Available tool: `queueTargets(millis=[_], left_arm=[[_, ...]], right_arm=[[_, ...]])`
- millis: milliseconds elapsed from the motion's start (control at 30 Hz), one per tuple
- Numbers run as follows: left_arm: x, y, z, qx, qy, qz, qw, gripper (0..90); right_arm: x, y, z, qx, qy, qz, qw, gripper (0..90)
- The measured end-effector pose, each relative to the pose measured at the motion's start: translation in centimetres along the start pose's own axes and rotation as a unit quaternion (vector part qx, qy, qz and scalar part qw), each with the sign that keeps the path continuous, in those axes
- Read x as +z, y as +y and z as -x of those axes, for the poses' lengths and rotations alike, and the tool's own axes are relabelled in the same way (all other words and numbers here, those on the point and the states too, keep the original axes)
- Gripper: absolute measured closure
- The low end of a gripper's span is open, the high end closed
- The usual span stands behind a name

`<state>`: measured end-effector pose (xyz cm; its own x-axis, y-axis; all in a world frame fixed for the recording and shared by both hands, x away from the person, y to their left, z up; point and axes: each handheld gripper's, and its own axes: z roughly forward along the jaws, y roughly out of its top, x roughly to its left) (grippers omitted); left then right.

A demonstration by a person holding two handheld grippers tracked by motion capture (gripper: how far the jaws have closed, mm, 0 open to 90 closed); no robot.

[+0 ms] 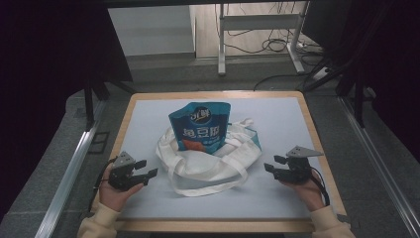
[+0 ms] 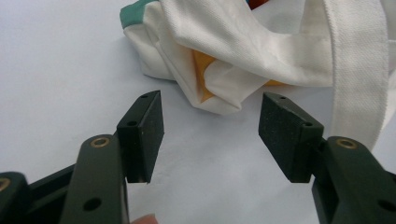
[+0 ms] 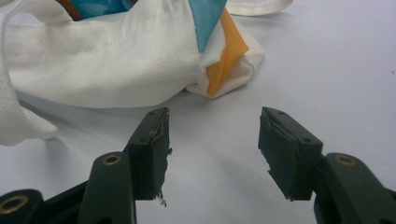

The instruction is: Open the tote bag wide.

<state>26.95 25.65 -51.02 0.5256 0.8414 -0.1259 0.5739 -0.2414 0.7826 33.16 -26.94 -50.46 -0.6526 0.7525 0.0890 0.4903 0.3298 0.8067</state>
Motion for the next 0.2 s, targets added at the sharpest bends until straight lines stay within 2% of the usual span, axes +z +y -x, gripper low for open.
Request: queueTargets(millis=[200], left_arm=[[0.02,-0.02,-0.27,-0.004,0.006,0.001,1.0,39.1]], right_arm=[[-0.12,-0.04,0.01,-0.001,0.0,0.006,1.0,41.9]])
